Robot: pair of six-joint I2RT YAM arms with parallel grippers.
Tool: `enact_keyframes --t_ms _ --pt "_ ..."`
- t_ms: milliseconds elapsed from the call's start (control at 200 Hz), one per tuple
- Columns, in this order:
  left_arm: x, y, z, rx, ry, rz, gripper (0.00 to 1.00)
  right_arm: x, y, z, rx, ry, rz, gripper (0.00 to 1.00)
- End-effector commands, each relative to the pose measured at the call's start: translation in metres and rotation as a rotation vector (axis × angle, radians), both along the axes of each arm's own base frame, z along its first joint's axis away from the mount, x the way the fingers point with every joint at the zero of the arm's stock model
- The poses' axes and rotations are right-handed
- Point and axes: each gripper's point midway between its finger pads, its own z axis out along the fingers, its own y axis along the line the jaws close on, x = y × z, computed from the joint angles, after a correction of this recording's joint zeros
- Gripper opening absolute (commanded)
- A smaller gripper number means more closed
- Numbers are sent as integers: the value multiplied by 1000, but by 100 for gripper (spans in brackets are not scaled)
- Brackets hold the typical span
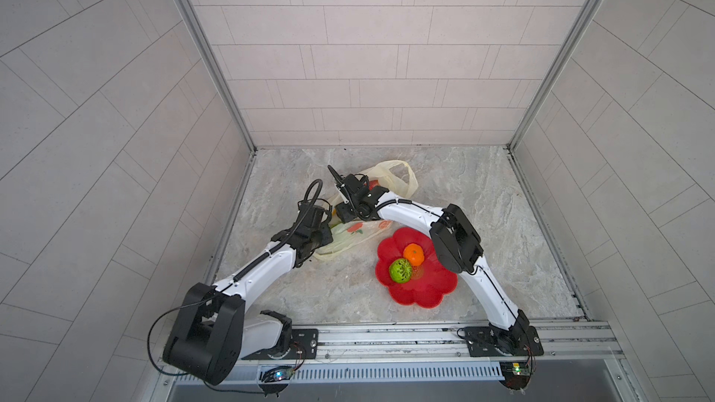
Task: Take fruits out of the plastic bag
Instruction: Pick up the fruit from the plastic bag.
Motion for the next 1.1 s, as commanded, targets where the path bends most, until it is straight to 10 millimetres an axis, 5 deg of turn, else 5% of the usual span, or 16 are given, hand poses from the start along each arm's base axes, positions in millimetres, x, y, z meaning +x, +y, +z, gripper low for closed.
enact_keyframes --t_ms 0,205,615,1096 --pt "0 5 -3 26 0 0 20 -2 -7 53 40 -68 -4 60" --pt "1 2 -4 21 0 -15 19 -18 -18 81 105 -94 6 60" --pt "2 3 -3 21 -5 -16 19 -44 -55 105 154 -83 -39 61" --pt "2 5 -1 37 -8 -12 19 -120 -170 101 -260 -101 -144 62"
